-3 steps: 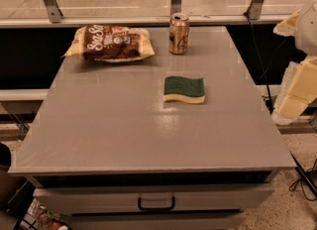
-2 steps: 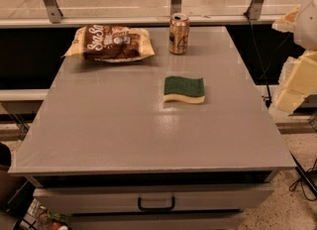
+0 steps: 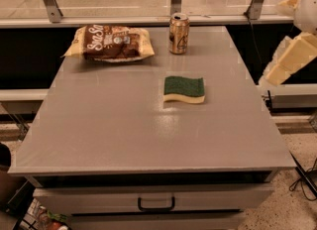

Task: Knock orange can over

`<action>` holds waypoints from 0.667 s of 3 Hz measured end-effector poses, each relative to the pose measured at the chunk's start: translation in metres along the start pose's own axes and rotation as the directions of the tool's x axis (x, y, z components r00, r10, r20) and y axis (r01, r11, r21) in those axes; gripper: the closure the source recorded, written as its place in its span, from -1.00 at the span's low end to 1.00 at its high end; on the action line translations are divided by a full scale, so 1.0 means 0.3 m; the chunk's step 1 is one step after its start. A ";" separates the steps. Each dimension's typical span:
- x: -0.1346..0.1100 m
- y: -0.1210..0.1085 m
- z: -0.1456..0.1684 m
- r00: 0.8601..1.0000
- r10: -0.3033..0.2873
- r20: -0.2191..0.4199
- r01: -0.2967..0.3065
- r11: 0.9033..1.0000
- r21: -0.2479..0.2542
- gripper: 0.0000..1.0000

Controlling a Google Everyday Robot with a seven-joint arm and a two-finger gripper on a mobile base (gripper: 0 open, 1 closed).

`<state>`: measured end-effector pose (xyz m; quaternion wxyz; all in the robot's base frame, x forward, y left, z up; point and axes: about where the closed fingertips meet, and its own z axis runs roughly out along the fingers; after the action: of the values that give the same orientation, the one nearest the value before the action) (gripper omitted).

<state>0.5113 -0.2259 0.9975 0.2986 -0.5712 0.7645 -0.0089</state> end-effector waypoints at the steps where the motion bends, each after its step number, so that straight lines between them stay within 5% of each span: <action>1: -0.018 -0.094 0.055 0.990 0.029 0.137 -0.036 0.998 0.045 -1.00; 2: -0.031 -0.161 0.138 0.954 0.069 0.292 -0.095 0.992 0.079 -1.00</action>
Offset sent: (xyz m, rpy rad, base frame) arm 0.1032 0.0019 -0.0207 0.4902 -0.2821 -0.0352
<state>0.5741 -0.2209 0.9848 0.4329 -0.5198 0.7346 0.0517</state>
